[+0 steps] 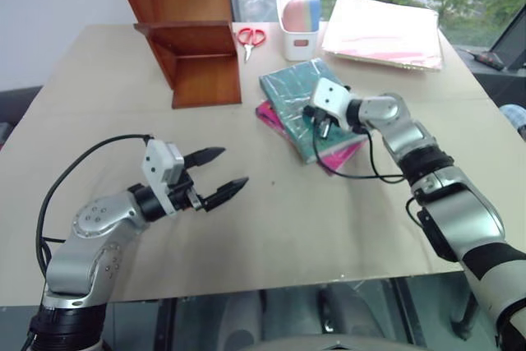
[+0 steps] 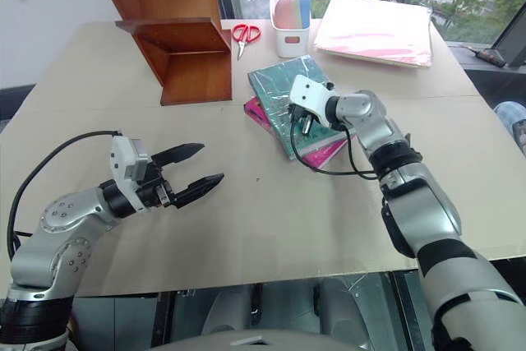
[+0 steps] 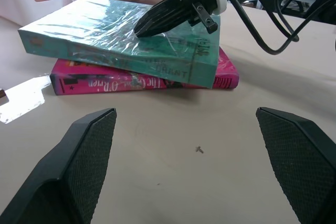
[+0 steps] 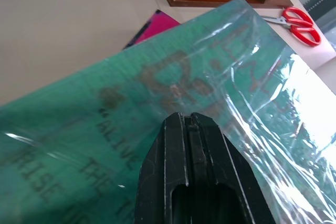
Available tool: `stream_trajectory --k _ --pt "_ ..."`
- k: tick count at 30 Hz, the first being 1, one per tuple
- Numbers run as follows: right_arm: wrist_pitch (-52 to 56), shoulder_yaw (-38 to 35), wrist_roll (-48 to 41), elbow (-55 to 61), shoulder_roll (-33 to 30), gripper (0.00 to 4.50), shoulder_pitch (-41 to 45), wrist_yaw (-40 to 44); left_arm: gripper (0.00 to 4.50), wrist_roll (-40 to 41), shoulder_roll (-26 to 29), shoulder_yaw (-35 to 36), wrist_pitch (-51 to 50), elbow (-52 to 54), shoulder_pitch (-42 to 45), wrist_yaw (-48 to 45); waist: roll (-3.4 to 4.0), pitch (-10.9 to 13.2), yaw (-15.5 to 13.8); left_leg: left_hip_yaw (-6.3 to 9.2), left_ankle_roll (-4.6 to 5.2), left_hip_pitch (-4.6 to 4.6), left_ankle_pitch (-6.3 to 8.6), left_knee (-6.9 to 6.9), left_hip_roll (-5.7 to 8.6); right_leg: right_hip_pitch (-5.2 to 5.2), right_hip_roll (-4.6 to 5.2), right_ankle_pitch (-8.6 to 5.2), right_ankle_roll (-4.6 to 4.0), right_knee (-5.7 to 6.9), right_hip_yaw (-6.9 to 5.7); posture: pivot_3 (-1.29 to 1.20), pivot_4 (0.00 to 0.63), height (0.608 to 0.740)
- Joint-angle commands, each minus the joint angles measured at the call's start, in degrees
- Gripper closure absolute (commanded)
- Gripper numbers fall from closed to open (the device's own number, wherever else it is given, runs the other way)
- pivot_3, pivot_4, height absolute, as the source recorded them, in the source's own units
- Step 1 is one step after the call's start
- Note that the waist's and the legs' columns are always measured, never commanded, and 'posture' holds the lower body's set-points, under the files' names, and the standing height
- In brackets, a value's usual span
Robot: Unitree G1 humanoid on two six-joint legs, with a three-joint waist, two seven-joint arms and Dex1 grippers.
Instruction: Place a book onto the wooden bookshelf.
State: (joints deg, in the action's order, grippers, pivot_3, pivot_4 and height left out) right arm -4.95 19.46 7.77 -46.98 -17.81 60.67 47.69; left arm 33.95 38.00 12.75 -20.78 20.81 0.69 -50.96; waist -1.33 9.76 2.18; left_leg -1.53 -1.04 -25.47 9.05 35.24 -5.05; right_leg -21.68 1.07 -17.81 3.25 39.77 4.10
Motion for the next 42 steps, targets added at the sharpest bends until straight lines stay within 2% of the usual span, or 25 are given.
stream_trajectory --k 1,9,12,15,21,28,38,42 --pt "1.6 -0.04 0.8 1.32 -0.02 4.37 -2.2 1.15 0.0 0.86 0.07 0.68 0.69 0.78 0.63 -0.47 0.0 0.0 0.05 0.0 0.0 0.01 0.0 0.01 0.0 0.0 0.0 0.0 0.0 0.01 0.0 0.0 0.15 0.74" --pt "9.28 -7.44 -0.41 4.95 -2.26 4.37 1.56 -7.68 0.0 1.02 -0.34 0.52 0.2 1.38 0.98 -0.01 0.04 0.08 -0.02 0.01 -0.02 -0.11 -0.01 0.02 0.01 -0.07 0.01 0.0 0.0 -0.01 0.0 0.0 0.15 0.74" --pt "7.23 -5.89 3.49 2.72 -4.3 4.37 3.45 -11.22 0.0 0.82 -0.56 0.39 0.29 1.19 1.07 0.05 0.09 0.12 0.01 0.01 -0.02 -0.2 -0.01 0.03 0.02 -0.14 0.02 0.0 0.0 -0.04 0.0 0.0 0.15 0.74" --pt "9.23 -4.54 7.58 -4.88 -4.52 4.37 7.46 -17.82 0.0 0.48 -0.77 0.31 0.45 0.57 1.5 0.15 0.09 0.13 0.27 -0.03 -0.02 -0.25 -0.01 -0.01 0.02 -0.28 0.01 0.0 -0.01 -0.02 0.03 0.0 0.15 0.74" --pt "10.32 -9.59 4.61 -17.81 -2.99 4.37 13.96 -20.73 0.0 0.09 -1.1 0.52 0.62 0.14 1.29 0.19 0.1 0.14 0.36 -0.2 -0.02 -0.27 -0.01 -0.13 0.01 -0.42 -0.01 -0.02 -0.04 -0.02 0.19 0.0 0.15 0.74" --pt "6.49 -9.99 4.68 -23.91 -0.75 4.37 14.91 -16.46 0.0 0.1 -0.89 1.22 0.85 0.31 0.74 0.22 0.14 0.17 0.38 -0.26 -0.02 -0.29 -0.01 -0.14 0.0 -0.45 0.0 -0.02 -0.04 -0.03 0.22 0.0 0.15 0.74" --pt "-2.68 -10.79 3.36 -23.69 -0.66 4.37 12.83 -7.8 0.0 0.54 -0.72 2.34 0.92 1.78 -1.79 0.72 0.15 0.17 0.35 -0.28 -0.02 -0.29 -0.01 -0.15 0.0 -0.47 0.0 -0.02 -0.04 -0.01 0.24 0.0 0.15 0.74" --pt "-4.0 -10.92 3.18 -23.46 -0.63 4.37 12.29 -6.9 0.0 0.92 -0.77 2.36 0.4 1.55 -1.69 1.16 0.15 0.18 0.33 -0.28 -0.02 -0.29 -0.01 -0.15 0.0 -0.47 0.01 -0.02 -0.04 -0.01 0.24 0.0 0.15 0.74"
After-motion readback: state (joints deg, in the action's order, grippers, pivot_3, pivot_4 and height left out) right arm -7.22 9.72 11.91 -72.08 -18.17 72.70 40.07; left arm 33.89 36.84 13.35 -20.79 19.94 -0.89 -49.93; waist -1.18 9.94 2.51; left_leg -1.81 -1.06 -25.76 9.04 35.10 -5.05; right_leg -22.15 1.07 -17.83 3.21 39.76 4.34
